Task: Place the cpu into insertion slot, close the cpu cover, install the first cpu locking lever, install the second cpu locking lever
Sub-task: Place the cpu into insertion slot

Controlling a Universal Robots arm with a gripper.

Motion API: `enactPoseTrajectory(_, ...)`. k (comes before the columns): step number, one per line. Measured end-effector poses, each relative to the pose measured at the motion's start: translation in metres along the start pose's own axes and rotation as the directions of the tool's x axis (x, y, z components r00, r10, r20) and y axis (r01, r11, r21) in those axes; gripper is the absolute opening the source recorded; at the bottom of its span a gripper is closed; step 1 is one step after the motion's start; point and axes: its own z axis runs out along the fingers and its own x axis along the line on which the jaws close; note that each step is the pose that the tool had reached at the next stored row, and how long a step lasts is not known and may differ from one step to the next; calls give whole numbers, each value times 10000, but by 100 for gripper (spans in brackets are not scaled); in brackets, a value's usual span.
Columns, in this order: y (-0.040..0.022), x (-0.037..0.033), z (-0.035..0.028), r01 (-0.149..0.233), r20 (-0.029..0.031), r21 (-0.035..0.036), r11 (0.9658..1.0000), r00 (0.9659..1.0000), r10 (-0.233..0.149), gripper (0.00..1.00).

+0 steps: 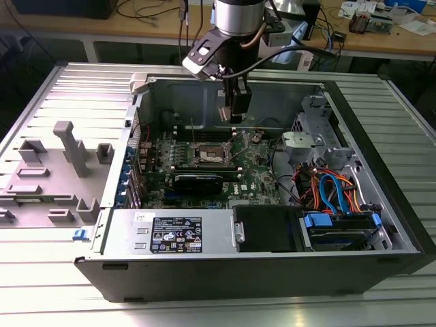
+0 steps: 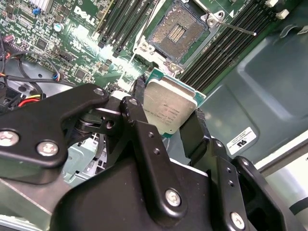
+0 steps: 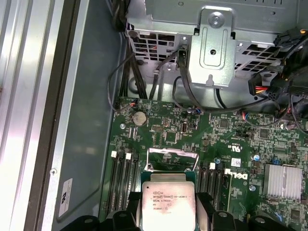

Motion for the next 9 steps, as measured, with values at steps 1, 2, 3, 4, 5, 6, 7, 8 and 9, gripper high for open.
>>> enactPoseTrajectory(1,-4,0,7,0,0,0,10000,10000,0,54)
enactPoseTrajectory(2,-4,0,7,0,0,0,10000,10000,0,54)
enactPoseTrajectory(3,-4,0,7,0,0,0,10000,10000,0,54)
enactPoseTrajectory(4,-4,0,7,-1,0,0,10000,10000,1,54)
enactPoseTrajectory(5,-4,0,7,-1,1,0,10000,10000,1,54)
enactPoseTrajectory(6,-4,0,7,-1,1,0,10000,10000,1,54)
enactPoseTrajectory(7,-5,0,7,-1,0,0,10000,10000,1,54)
enactPoseTrajectory(8,-5,0,8,-1,0,0,10000,10000,1,54)
enactPoseTrajectory(9,-5,0,8,-1,0,0,10000,10000,1,54)
